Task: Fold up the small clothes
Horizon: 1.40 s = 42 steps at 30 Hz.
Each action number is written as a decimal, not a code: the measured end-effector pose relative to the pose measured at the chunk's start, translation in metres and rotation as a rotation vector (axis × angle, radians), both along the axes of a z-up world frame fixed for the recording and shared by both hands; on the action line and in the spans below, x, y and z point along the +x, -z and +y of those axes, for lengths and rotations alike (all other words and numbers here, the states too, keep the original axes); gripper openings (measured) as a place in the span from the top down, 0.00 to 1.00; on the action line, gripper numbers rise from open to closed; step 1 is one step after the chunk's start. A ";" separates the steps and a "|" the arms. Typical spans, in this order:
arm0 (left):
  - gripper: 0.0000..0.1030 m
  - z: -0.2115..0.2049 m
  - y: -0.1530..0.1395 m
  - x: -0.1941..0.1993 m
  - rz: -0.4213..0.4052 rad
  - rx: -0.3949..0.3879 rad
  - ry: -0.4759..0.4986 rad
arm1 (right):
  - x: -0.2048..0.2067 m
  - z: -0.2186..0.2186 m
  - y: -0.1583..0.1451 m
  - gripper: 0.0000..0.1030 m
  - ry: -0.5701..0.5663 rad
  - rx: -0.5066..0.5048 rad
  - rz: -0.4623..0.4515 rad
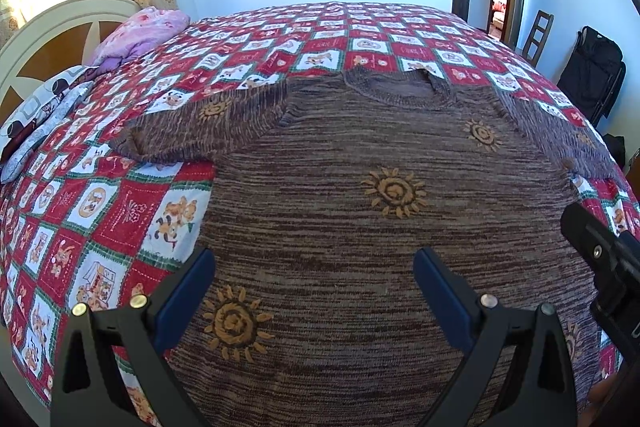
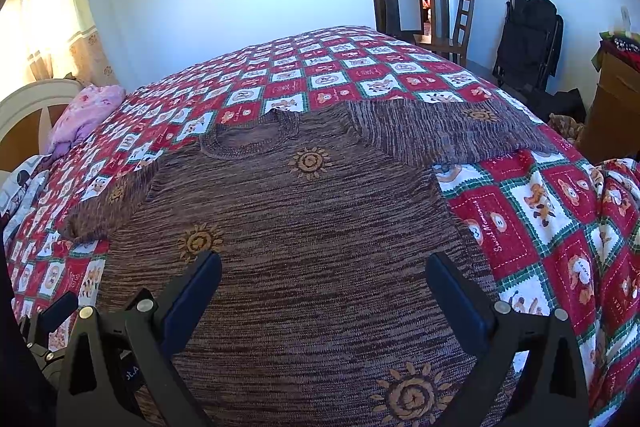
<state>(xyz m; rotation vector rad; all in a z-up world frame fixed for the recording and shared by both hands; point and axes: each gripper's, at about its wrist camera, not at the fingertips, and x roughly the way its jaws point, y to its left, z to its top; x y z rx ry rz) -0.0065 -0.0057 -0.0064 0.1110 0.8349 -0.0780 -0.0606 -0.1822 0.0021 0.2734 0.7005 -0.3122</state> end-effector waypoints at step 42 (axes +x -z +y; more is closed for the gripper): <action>0.02 -0.004 0.004 0.000 0.023 -0.024 0.013 | 0.005 0.002 0.005 0.01 0.001 0.000 0.036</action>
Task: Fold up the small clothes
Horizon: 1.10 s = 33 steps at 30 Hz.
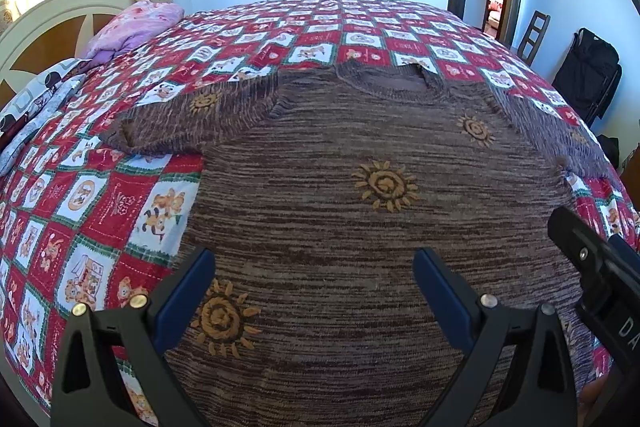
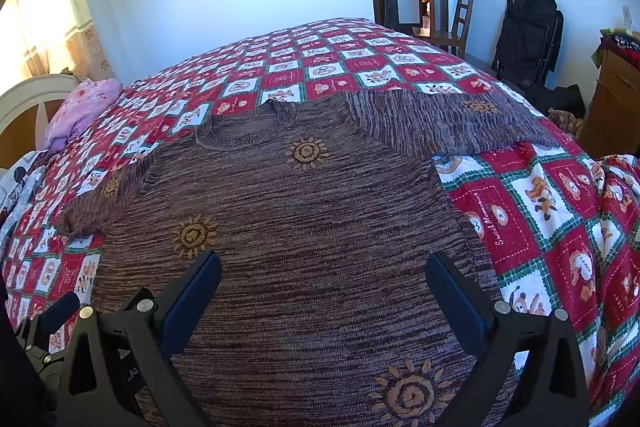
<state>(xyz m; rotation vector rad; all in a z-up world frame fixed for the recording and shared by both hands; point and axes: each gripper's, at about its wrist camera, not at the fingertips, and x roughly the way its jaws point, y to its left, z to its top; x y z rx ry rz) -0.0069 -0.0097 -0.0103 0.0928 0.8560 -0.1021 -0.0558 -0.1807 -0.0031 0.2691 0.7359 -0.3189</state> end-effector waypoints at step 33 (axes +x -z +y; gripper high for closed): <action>0.01 0.016 0.043 0.087 -0.022 -0.077 -0.067 | 0.035 -0.357 0.020 0.49 0.452 0.227 0.012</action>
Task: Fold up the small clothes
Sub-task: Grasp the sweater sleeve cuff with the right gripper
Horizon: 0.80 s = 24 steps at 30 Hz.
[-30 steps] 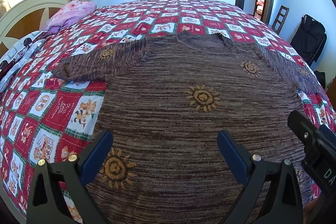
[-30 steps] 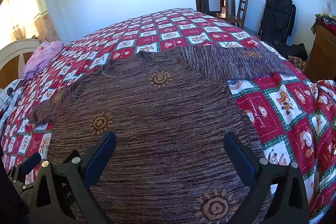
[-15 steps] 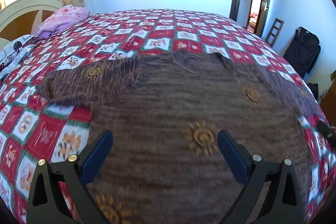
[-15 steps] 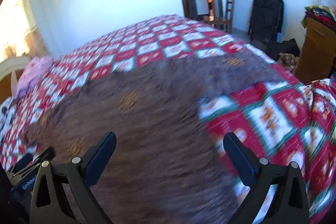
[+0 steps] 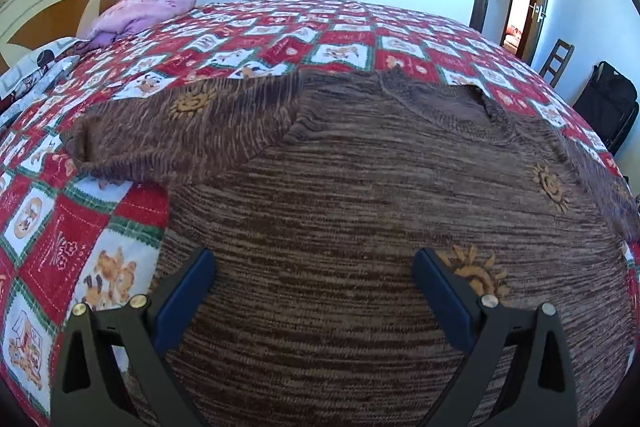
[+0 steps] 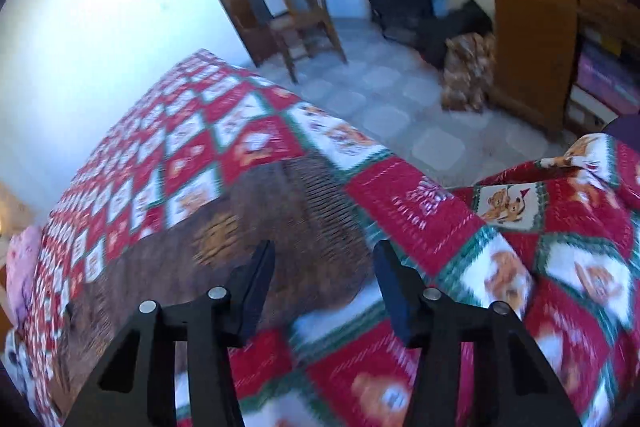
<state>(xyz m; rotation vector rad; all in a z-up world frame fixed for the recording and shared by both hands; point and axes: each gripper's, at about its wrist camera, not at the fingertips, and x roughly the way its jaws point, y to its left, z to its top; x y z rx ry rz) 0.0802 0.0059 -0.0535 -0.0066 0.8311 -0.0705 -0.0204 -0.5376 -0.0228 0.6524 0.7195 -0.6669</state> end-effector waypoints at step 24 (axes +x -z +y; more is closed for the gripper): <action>0.00 0.000 0.004 0.000 -0.013 -0.012 0.008 | 0.044 0.005 -0.005 0.92 -0.106 -0.136 0.092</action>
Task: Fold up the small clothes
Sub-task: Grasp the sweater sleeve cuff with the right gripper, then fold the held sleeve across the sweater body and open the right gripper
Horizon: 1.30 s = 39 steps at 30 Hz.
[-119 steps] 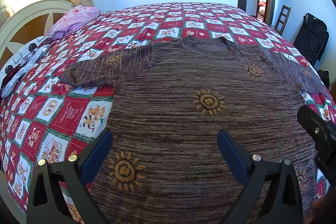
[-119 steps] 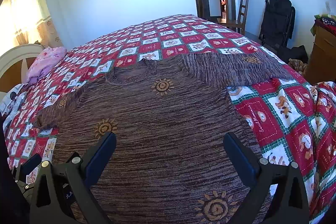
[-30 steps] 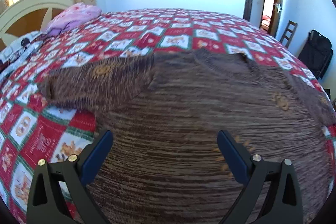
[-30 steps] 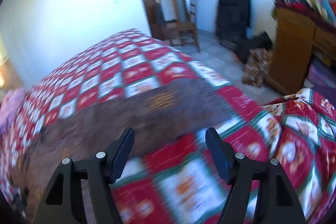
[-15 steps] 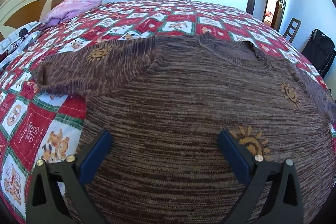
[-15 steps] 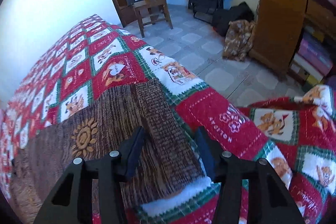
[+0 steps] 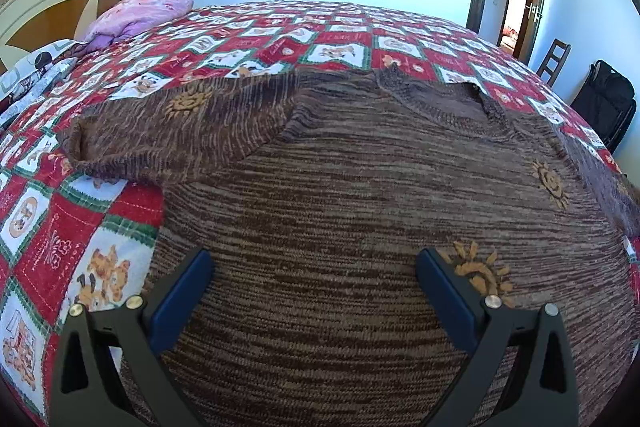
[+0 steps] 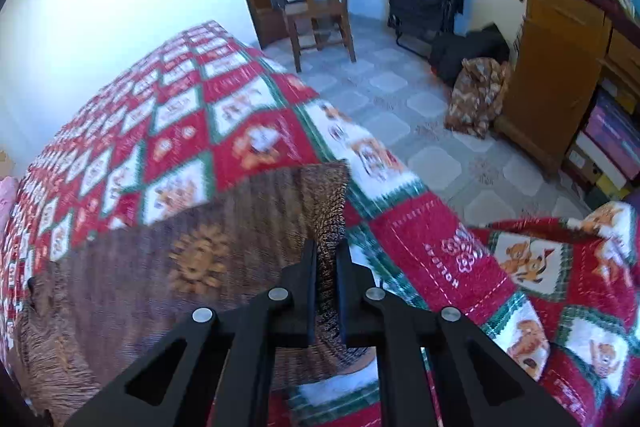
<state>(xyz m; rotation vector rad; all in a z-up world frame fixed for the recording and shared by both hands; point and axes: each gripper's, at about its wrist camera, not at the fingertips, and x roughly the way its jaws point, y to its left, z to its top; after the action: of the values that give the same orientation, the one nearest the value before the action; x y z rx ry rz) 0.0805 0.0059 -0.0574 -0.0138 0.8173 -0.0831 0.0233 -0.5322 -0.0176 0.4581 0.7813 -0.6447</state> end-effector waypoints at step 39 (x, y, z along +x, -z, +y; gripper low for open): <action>0.00 0.006 0.001 -0.003 -0.027 -0.053 0.012 | 0.102 0.313 0.013 0.64 -0.651 0.246 -0.272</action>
<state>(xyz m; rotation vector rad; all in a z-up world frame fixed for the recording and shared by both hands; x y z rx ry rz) 0.0780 0.0118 -0.0582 -0.0572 0.7884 -0.1161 0.1252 -0.2191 -0.0304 0.4689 0.6971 0.1211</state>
